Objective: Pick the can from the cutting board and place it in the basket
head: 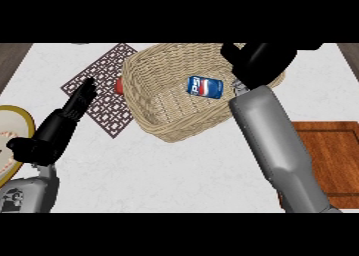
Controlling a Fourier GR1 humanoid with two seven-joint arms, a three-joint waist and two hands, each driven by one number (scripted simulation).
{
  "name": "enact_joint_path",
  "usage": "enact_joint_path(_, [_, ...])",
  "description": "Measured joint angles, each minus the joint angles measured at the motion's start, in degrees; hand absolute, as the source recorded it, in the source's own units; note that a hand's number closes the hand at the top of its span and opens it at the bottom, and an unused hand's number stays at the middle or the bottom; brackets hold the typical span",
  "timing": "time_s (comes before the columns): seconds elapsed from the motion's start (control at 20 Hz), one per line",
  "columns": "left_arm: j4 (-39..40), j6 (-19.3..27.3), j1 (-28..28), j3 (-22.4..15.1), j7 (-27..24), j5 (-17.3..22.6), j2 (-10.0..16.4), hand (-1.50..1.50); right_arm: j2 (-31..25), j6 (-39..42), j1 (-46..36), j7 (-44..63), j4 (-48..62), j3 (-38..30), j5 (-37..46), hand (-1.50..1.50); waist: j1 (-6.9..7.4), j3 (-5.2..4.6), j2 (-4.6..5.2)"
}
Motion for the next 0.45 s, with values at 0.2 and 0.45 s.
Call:
enact_joint_path(0.2, [0.76, 0.54, -0.72, -0.15, -0.20, -0.58, -0.32, 0.00, 0.06, -2.03, -0.41, -0.56, -3.41, -0.81, -1.18, -1.50, -0.30, 0.01, -0.10])
enact_joint_path(0.45, [0.45, 0.71, 0.02, -0.29, -0.14, -0.93, -0.38, 0.00, 0.15, -3.38, 0.84, 0.18, -10.65, -3.45, -2.59, -1.50, -0.64, 0.01, -0.38])
